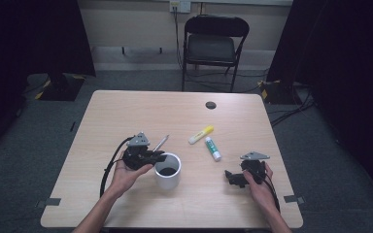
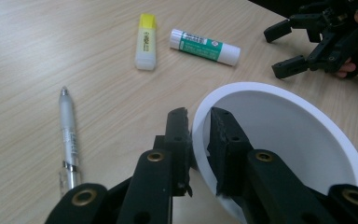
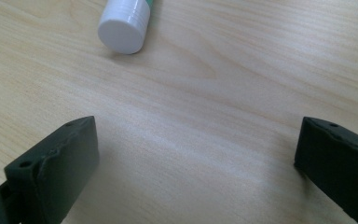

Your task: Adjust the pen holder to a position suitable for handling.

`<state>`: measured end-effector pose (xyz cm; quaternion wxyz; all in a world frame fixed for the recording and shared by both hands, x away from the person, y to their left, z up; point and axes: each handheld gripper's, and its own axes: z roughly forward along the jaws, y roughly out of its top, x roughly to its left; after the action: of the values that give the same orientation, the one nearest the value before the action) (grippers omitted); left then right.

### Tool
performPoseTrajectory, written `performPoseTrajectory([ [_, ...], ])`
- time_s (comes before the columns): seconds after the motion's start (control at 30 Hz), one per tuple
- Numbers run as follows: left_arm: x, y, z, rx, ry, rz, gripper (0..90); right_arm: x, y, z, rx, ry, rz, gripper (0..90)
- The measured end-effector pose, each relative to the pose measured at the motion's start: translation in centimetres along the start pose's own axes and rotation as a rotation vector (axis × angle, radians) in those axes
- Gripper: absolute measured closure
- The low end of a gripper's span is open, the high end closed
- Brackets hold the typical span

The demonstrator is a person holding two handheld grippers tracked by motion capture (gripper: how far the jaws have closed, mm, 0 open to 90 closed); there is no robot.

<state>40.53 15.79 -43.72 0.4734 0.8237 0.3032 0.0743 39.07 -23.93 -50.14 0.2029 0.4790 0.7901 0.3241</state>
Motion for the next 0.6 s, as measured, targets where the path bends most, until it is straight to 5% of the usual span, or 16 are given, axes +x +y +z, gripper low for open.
performPoseTrajectory([
  [0.27, -0.7, 0.6, 1.4, -0.014, -0.036, -0.002, 77.8, 0.0, 0.0, 0.0, 0.0, 0.001, -0.001, 0.0],
  [0.6, -1.0, 0.8, 1.8, -0.006, -0.032, 0.003, 77.8, 0.0, 0.0, 0.0, 0.0, 0.0, -0.001, 0.0],
])
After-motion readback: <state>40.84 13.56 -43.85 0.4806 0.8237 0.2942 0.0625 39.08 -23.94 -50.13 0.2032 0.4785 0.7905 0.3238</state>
